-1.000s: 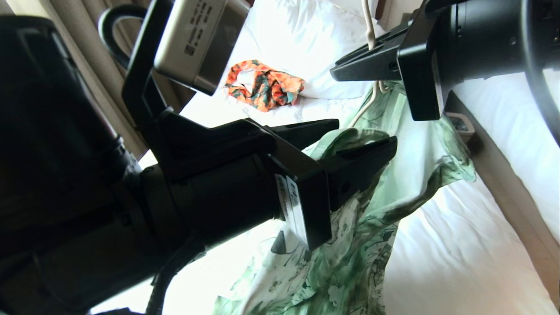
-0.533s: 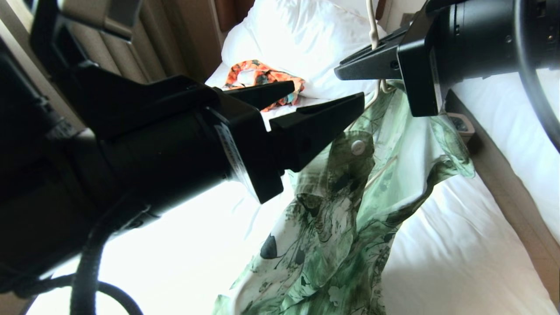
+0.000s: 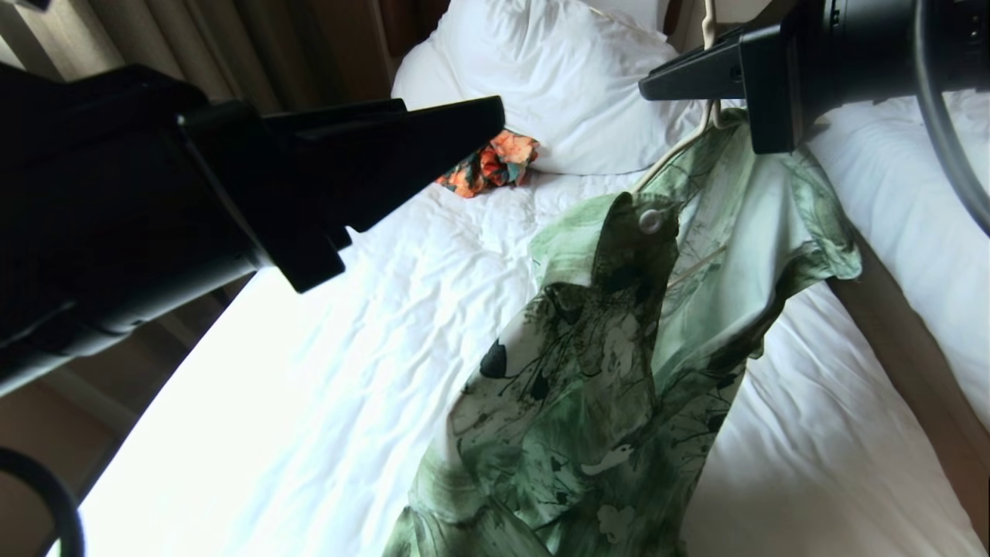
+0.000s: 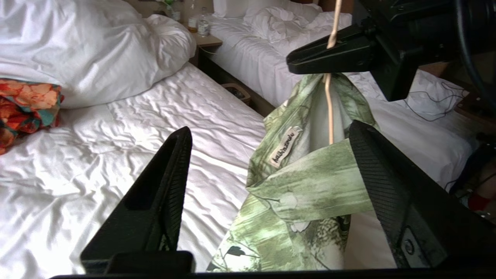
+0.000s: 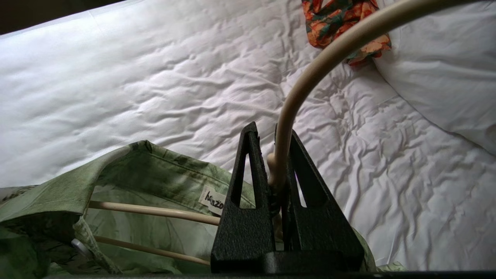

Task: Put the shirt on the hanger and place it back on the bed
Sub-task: Take the clothes hanger out of the clothes

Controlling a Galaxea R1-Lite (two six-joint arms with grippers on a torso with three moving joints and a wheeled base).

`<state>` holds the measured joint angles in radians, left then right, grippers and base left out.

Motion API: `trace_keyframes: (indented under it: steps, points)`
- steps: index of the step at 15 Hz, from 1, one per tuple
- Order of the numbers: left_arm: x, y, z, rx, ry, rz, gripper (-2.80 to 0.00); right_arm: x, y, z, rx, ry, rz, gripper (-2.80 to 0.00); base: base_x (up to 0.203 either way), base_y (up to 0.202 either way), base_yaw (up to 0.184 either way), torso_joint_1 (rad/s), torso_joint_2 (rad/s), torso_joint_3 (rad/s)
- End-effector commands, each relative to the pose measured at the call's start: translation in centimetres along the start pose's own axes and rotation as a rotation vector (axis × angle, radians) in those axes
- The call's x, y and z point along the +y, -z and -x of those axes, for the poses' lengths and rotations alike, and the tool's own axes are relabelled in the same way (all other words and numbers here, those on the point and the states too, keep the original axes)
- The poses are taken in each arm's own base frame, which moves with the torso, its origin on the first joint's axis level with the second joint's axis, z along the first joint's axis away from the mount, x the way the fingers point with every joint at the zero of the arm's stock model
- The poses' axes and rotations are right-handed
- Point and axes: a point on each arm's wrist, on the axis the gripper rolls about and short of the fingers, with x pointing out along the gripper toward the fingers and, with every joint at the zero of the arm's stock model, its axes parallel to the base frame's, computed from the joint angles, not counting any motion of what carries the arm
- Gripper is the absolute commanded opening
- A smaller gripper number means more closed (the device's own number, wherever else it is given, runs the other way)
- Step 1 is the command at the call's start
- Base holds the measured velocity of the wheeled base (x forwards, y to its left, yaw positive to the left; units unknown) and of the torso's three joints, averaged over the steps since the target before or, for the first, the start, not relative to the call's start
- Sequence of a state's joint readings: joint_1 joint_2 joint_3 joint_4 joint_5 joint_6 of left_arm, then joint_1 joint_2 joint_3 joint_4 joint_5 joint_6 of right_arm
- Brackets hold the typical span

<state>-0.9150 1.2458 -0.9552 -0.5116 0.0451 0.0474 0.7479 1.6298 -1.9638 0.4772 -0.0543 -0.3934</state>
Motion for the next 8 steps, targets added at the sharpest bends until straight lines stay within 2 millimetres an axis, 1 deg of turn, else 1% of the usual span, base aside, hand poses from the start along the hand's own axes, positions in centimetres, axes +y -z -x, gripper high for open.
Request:
trace_keyframes:
  steps: [1, 4, 8]
  points:
    - [1.2, -0.6, 1.0, -0.02, -0.059, -0.013, -2.8, -0.5, 0.2, 0.1, 0.006, 0.016, -0.026, -2.8, 0.0, 0.0, 0.0, 0.0, 0.0, 0.0]
    - [3.0, -0.2, 2.0, 0.054, -0.159, -0.029, -2.8, -1.8, 0.8, -0.1, 0.023, 0.055, -0.085, -2.8, 0.0, 0.0, 0.0, 0.0, 0.0, 0.0]
    - [5.4, -0.1, 3.2, 0.109, -0.308, -0.051, -2.8, -3.4, 0.8, 0.7, -0.012, 0.1, -0.115, -2.8, 0.0, 0.0, 0.0, 0.0, 0.0, 0.0]
